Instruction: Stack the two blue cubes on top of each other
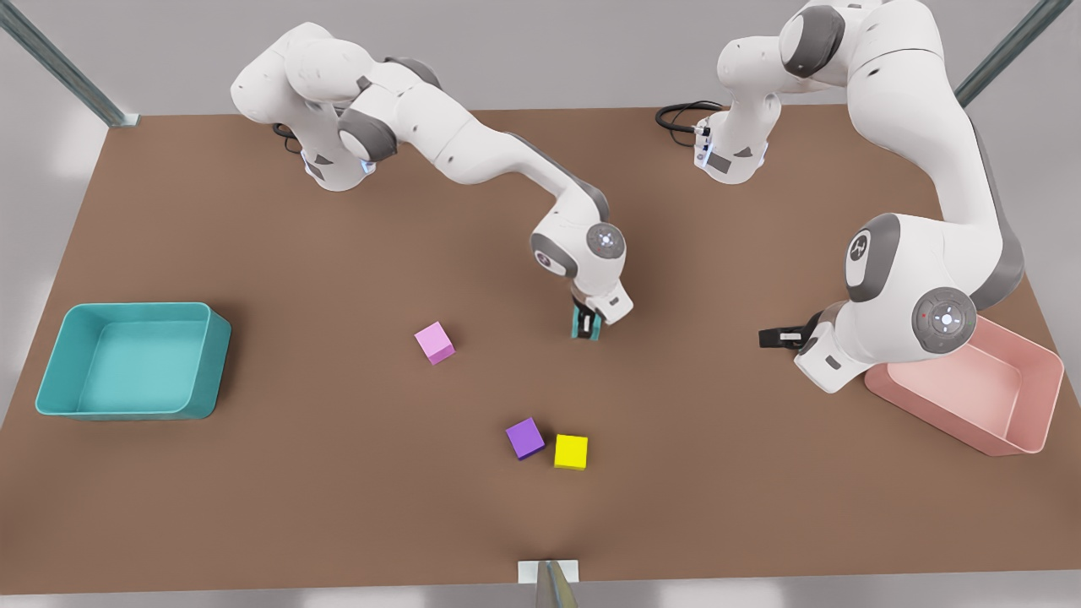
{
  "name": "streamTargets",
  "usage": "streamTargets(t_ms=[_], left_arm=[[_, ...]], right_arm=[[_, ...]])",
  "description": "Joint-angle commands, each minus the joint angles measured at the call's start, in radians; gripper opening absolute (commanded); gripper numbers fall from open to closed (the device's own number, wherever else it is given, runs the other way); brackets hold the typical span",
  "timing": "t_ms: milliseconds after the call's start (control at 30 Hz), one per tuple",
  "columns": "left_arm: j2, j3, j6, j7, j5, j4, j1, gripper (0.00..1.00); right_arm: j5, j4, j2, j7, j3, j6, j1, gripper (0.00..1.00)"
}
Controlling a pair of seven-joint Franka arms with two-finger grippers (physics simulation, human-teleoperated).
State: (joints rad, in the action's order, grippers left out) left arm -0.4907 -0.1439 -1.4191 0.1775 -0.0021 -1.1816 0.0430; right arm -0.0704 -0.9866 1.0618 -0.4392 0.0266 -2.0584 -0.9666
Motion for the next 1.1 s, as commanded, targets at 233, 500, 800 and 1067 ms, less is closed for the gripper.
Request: streamTargets(t_ms=[233, 500, 800, 1067], left_arm=[[0.001, 0.0, 0.002, 0.002, 0.001, 0.0, 0.0, 1.0], [0.001, 0.0, 0.002, 0.002, 0.001, 0.0, 0.0, 1.0], [0.001, 0.0, 0.002, 0.002, 0.001, 0.0, 0.0, 1.0], [-0.031, 0.001, -0.02, 0.017, 0.008, -0.061, 0.0, 1.0]], right_arm=[[-0.051, 0.0, 0.004, 0.316, -0.005, -0.103, 0.005, 1.0], [-0.052, -0.006, 0.063, 0.326, -0.005, -0.209, -0.004, 1.0], [-0.043, -0.006, -0.212, 0.252, -0.076, 0.133, 0.009, 1.0], [0.107, -0.021, -0.83, 0.231, -0.08, 1.02, 0.879, 1.0]])
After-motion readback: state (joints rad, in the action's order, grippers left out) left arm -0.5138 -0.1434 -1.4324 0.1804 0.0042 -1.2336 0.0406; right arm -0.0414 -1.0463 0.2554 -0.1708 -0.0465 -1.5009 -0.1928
